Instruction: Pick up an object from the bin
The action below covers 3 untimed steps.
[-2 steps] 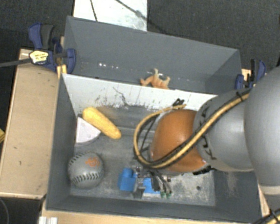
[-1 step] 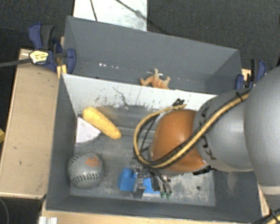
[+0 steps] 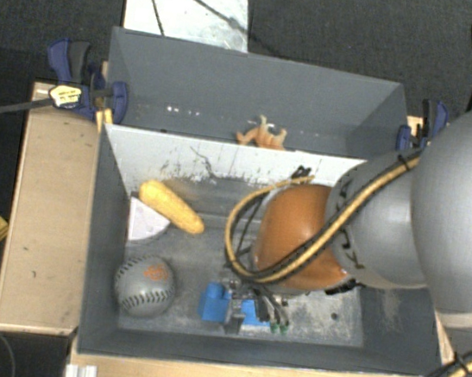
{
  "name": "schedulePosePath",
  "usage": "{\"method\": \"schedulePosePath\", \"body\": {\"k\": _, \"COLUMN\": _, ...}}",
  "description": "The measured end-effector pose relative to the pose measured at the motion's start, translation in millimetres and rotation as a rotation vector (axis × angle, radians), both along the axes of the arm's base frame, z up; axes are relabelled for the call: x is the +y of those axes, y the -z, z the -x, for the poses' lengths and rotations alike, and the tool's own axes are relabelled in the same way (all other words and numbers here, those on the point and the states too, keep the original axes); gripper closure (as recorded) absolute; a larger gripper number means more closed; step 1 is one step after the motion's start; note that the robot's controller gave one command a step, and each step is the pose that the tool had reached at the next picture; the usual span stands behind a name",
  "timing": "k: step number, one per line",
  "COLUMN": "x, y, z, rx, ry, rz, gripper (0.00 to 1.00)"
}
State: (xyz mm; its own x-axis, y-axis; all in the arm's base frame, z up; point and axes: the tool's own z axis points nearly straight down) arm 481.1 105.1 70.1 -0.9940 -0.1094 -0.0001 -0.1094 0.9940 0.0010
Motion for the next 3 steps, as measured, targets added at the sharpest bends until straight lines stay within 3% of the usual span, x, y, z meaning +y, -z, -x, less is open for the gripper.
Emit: {"method": "schedulePosePath", "body": {"k": 3, "x": 0.0, "y": 0.0, "z": 0.0, "rx": 0.000, "ry": 0.000, "rz": 0.000, "gripper": 1.00}}
